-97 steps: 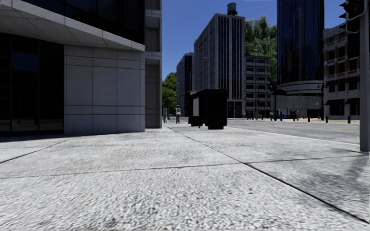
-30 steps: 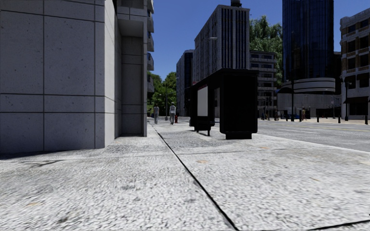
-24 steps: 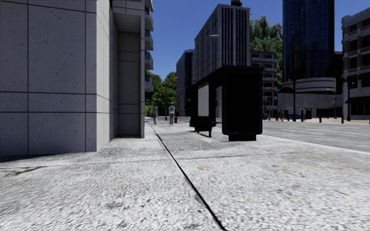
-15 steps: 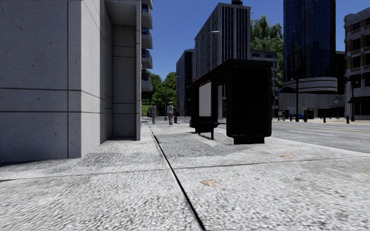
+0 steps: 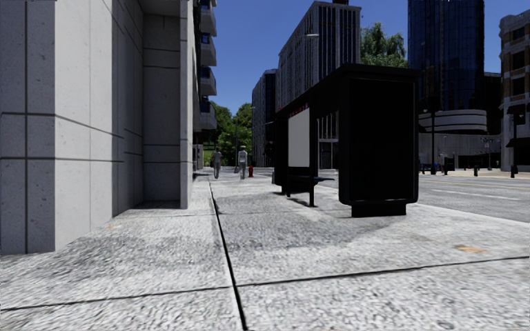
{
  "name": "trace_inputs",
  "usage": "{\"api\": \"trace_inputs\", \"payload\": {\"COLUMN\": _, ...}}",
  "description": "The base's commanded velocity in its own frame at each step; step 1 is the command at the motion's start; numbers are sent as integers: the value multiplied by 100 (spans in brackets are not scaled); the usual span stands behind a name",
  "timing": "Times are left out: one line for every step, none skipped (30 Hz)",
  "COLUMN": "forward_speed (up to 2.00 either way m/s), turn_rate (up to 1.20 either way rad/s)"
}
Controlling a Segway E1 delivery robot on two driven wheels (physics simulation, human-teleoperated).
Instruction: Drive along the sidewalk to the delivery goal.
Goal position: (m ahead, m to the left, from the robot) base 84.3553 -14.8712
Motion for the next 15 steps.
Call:
{"api": "trace_inputs", "payload": {"forward_speed": 200, "turn_rate": 0}}
{"api": "trace_inputs", "payload": {"forward_speed": 200, "turn_rate": 0}}
{"api": "trace_inputs", "payload": {"forward_speed": 200, "turn_rate": 0}}
{"api": "trace_inputs", "payload": {"forward_speed": 200, "turn_rate": 0}}
{"api": "trace_inputs", "payload": {"forward_speed": 200, "turn_rate": 0}}
{"api": "trace_inputs", "payload": {"forward_speed": 200, "turn_rate": 0}}
{"api": "trace_inputs", "payload": {"forward_speed": 200, "turn_rate": 0}}
{"api": "trace_inputs", "payload": {"forward_speed": 200, "turn_rate": 0}}
{"api": "trace_inputs", "payload": {"forward_speed": 200, "turn_rate": 0}}
{"api": "trace_inputs", "payload": {"forward_speed": 200, "turn_rate": 0}}
{"api": "trace_inputs", "payload": {"forward_speed": 200, "turn_rate": 0}}
{"api": "trace_inputs", "payload": {"forward_speed": 200, "turn_rate": 0}}
{"api": "trace_inputs", "payload": {"forward_speed": 200, "turn_rate": 0}}
{"api": "trace_inputs", "payload": {"forward_speed": 200, "turn_rate": 0}}
{"api": "trace_inputs", "payload": {"forward_speed": 200, "turn_rate": 0}}
